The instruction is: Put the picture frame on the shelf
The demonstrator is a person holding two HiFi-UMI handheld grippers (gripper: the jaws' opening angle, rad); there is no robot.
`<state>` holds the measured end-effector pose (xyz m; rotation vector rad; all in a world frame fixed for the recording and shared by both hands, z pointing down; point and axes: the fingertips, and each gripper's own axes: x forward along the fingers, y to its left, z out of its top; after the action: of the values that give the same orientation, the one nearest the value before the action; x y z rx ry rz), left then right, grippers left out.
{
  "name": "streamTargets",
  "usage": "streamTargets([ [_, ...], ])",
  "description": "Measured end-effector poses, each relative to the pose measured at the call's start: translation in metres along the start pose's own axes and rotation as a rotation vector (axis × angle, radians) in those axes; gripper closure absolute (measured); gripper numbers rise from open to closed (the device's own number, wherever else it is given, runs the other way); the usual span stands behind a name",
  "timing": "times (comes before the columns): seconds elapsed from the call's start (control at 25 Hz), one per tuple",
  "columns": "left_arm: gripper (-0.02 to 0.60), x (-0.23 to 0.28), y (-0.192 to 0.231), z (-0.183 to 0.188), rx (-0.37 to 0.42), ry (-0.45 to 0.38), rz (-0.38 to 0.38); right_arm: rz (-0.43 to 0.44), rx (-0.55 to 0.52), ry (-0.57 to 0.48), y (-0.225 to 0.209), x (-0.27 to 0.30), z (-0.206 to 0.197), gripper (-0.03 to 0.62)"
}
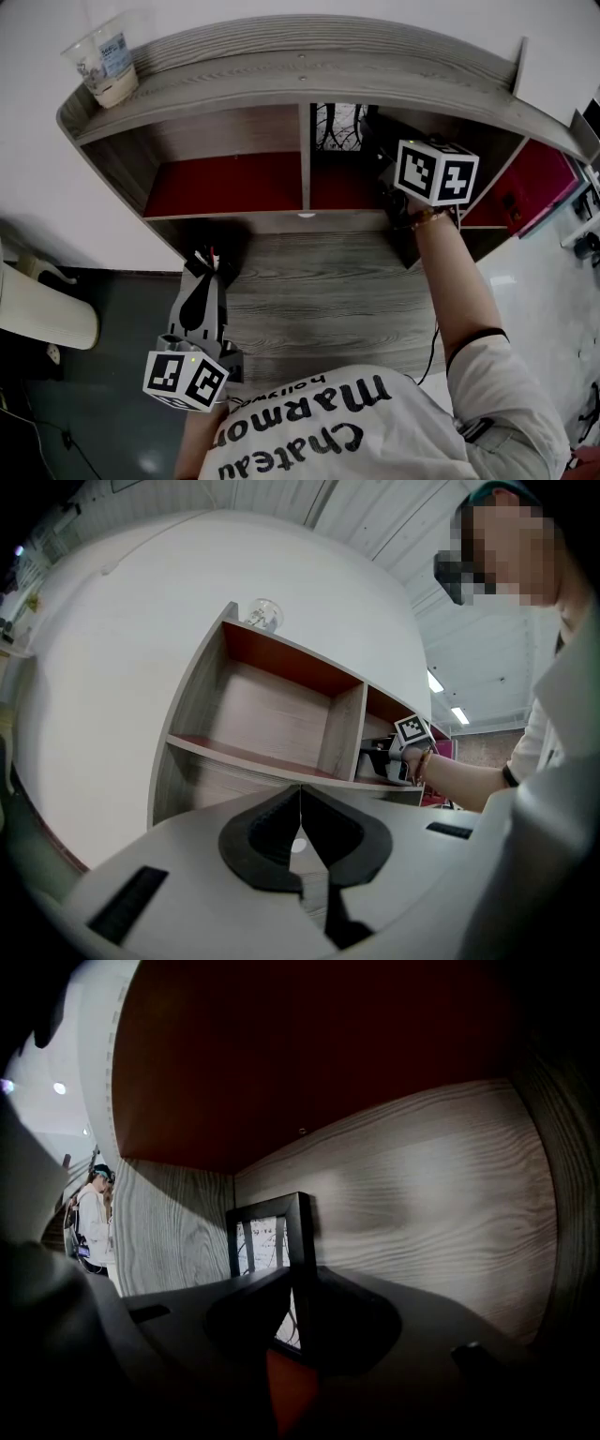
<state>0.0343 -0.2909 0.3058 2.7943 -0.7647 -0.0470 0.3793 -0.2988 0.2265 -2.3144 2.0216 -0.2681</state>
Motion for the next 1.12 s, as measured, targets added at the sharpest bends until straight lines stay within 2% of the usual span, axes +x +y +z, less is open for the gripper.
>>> streamTargets([
  [0.32,0.565,-0.006,0.000,-0.001,0.000,0.001,0.006,-0.020,-0.011,-0.013,-0.002,-0.001,0.000,0.494],
  [0.56,0.565,-0.008,0.001,0.001,-0.001,-0.008,0.005,-0.027,-0.042,-0.016,0.002,-0.002,0.005,0.453],
  [1.12,0.565,-0.017,0.002,0.003,-0.007,-0.020,0.015,-0.043,-0.052,-0.004,0.002,-0.004,0.005,0.453],
])
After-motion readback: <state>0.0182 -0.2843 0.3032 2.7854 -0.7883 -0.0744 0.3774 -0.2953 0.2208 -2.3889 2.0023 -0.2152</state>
